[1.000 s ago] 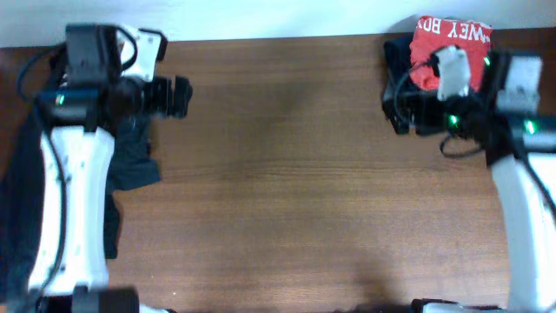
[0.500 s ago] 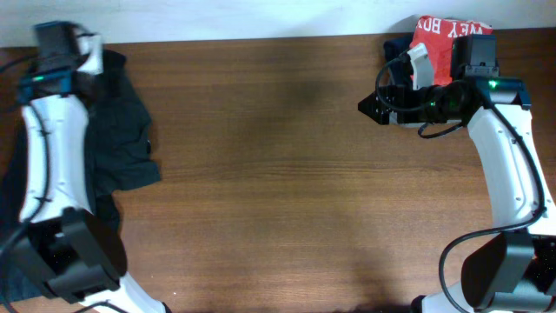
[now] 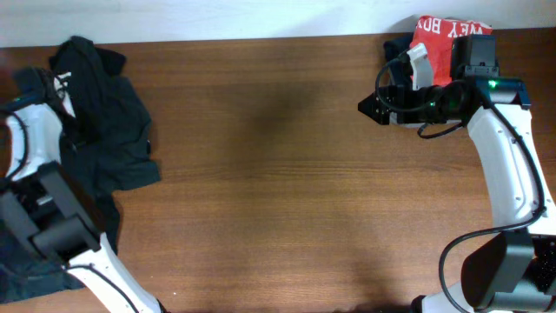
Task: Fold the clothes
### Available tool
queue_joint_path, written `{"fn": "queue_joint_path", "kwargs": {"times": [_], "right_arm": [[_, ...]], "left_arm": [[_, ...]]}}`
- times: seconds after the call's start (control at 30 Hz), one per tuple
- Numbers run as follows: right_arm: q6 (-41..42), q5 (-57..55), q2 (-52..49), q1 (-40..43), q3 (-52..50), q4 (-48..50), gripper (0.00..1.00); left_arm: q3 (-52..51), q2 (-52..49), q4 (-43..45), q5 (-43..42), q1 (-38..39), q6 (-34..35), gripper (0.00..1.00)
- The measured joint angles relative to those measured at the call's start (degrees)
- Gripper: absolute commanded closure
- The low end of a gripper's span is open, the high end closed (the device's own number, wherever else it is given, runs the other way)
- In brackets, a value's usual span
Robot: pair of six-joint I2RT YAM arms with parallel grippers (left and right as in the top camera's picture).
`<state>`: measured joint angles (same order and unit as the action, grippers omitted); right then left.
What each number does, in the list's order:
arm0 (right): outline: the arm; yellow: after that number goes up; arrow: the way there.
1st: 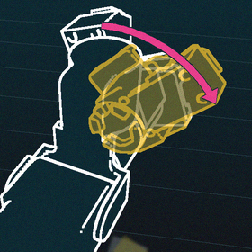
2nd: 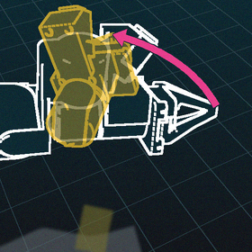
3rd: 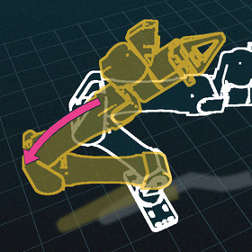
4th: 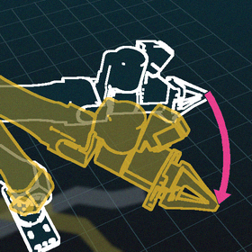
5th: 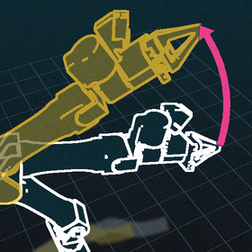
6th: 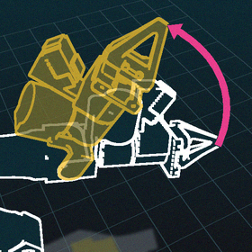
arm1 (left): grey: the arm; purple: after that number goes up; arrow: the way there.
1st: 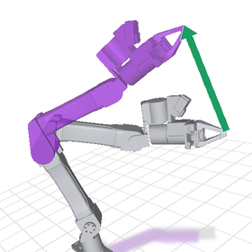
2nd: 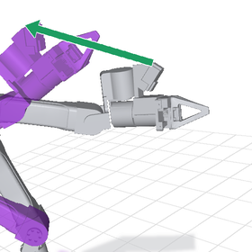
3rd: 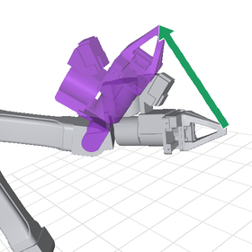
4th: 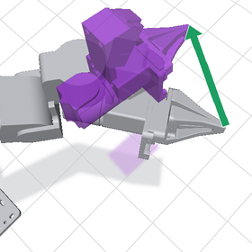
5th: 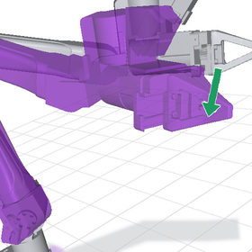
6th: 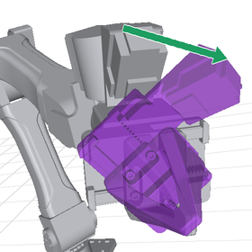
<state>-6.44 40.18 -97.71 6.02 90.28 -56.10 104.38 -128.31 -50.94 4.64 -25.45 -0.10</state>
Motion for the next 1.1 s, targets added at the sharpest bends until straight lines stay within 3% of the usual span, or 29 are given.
{"fn": "queue_joint_path", "kwargs": {"times": [0.2,0.23,0.27,0.3,0.43,0.5,0.77,1.1], "right_arm": [[0.1,-0.1,0.0,0.0,0.0,-0.3,0.04],[0.1,-0.2,0.0,0.0,0.0,-0.3,0.04],[0.0,-0.2,0.0,0.0,0.0,-0.3,0.04],[0.0,-0.2,0.0,0.0,0.0,-0.3,0.04],[0.0,-0.2,0.0,0.0,0.0,-0.3,0.04],[0.0,-0.2,0.0,0.0,0.0,-0.3,0.04],[0.0,-0.2,0.0,0.0,0.0,0.3,0.04],[0.0,-0.2,0.0,0.0,0.0,0.3,0.04]], "left_arm": [[0.4,-4.2,1.1,-0.1,0.1,0.0,0.45],[0.4,-4.3,1.3,-0.1,0.1,0.0,0.49],[0.4,-4.3,1.4,-0.1,0.1,0.0,0.63],[0.4,-4.3,1.5,0.1,0.1,-0.2,0.7],[0.4,-4.3,2.2,0.4,-0.1,-0.5,0.92],[0.4,-4.3,2.4,0.4,-0.1,-0.5,0.99],[5.2,-5.1,-2.9,0.3,-0.1,-0.2,0.99],[28.1,-6.3,-21.2,-1.2,0.1,0.3,0.99]]}}
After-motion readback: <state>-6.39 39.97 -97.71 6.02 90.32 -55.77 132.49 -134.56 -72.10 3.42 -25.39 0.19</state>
